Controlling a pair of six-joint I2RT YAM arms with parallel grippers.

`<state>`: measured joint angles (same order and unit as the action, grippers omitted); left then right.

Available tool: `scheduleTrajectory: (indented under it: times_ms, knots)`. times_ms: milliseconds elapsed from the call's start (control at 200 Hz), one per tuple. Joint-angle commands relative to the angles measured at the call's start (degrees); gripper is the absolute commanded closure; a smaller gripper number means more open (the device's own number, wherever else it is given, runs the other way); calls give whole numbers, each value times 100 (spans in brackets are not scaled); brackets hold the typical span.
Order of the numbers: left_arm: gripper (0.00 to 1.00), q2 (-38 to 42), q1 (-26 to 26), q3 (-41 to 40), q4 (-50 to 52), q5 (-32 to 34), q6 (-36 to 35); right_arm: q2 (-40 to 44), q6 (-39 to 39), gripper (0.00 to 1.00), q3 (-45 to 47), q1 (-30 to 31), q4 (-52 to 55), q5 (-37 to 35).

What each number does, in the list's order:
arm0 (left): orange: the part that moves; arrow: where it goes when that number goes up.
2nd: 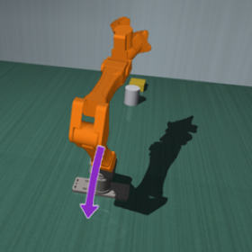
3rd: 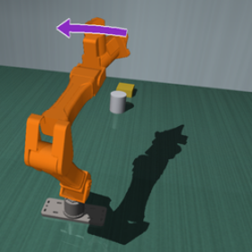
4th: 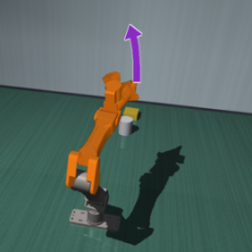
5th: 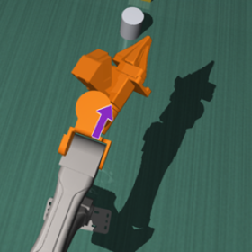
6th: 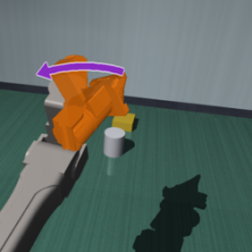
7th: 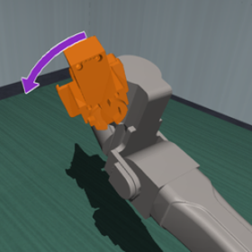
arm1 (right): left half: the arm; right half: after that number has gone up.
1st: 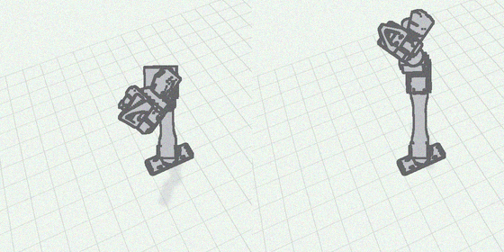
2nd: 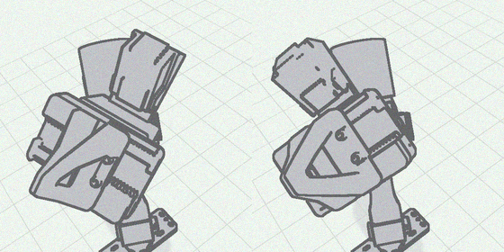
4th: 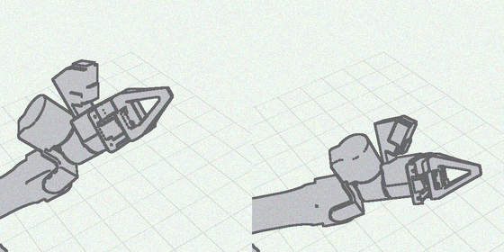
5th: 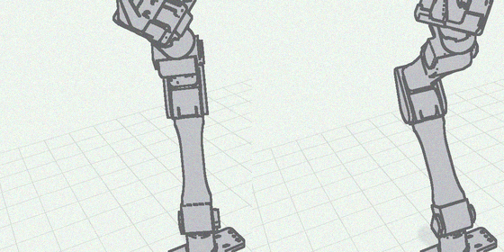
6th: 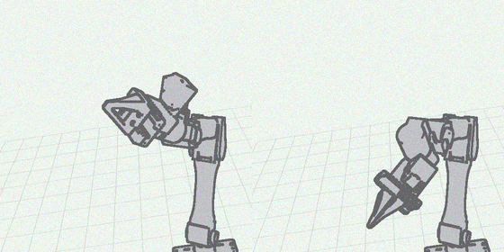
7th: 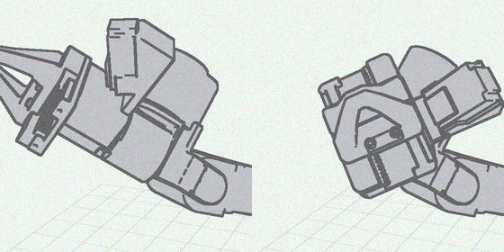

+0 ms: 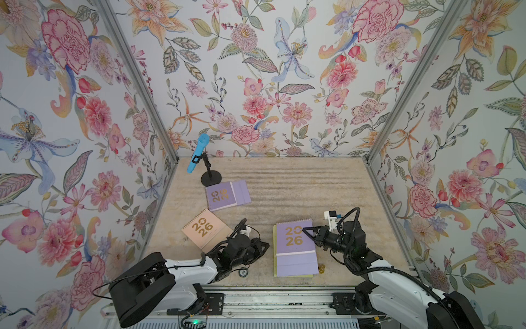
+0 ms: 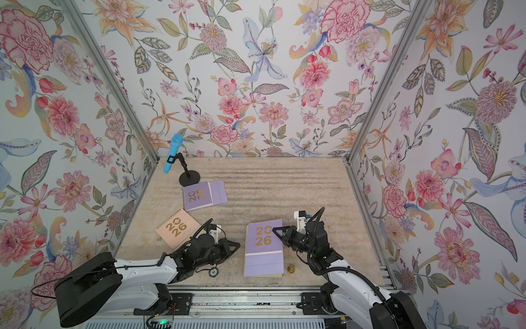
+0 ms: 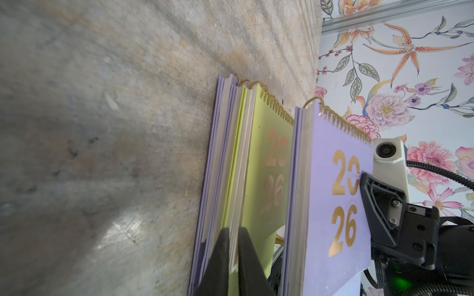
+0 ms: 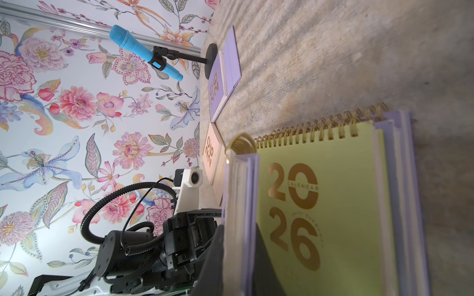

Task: Stack the calendars
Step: Place the calendar at the calendar.

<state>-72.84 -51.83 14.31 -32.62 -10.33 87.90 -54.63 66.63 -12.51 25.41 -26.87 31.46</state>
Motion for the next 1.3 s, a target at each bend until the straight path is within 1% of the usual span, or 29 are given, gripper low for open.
scheduleTrajectory:
  times_ms: [0, 150, 340, 981, 1296]
  knots:
    - [90, -161, -81, 158, -251, -88, 70, -64, -49, 100, -199, -18, -515, 334]
    - [93, -339, -81, 245, -374, -136, 76, -113, -154, 100, -164, -44, -494, 300]
    - [96, -441, -82, 334, -383, -158, 61, -218, -142, 100, -119, -229, -671, 409]
    - [97, -688, -143, 406, -489, -171, 114, -729, -167, 100, -32, -240, -1156, 466]
    - [97, -710, -149, 406, -485, -167, 122, -847, -272, 100, -33, -221, -1046, 418]
